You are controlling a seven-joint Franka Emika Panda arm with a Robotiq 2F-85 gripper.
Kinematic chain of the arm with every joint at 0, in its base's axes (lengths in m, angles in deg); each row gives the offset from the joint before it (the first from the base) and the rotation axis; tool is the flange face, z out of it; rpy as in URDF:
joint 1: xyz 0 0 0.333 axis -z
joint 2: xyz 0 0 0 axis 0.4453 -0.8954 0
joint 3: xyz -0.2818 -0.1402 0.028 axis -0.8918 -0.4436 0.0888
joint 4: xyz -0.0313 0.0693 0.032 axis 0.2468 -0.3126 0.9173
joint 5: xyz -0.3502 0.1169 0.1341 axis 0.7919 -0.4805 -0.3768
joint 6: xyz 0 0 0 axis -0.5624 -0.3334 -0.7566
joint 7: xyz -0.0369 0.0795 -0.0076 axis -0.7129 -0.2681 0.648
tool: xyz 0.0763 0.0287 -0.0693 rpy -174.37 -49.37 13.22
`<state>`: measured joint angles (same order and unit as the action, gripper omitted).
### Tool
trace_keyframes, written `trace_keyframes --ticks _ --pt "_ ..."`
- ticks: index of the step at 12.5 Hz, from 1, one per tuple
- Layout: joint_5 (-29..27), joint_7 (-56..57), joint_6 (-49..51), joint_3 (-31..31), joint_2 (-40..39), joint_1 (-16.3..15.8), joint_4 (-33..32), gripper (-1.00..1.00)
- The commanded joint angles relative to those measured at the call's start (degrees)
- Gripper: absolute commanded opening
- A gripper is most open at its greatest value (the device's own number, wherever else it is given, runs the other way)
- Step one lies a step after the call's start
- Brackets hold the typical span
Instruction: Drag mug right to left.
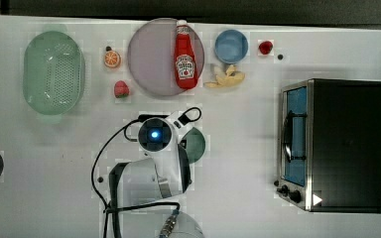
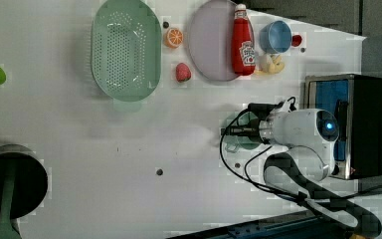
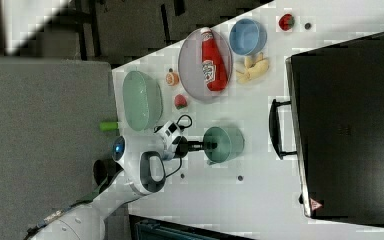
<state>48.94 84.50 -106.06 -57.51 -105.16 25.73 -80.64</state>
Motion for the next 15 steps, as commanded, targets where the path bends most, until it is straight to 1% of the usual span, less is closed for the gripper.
trace_keyframes --ticks 1,4,8,11,15 --pt "0.1 -7.6 0.3 3.0 0.3 -2.5 1.6 -0.65" --pt "0.1 -10.7 0.8 4.3 -0.2 -3.9 2.6 -0.65" --pt "0.2 -15.5 6.2 5.2 -1.4 -6.7 5.8 -0.65" --pt "0.2 -16.4 6.3 5.3 -3.4 -9.0 8.6 -0.65" --pt "0.2 -21.2 6.5 5.6 -5.3 -12.0 11.6 -0.65"
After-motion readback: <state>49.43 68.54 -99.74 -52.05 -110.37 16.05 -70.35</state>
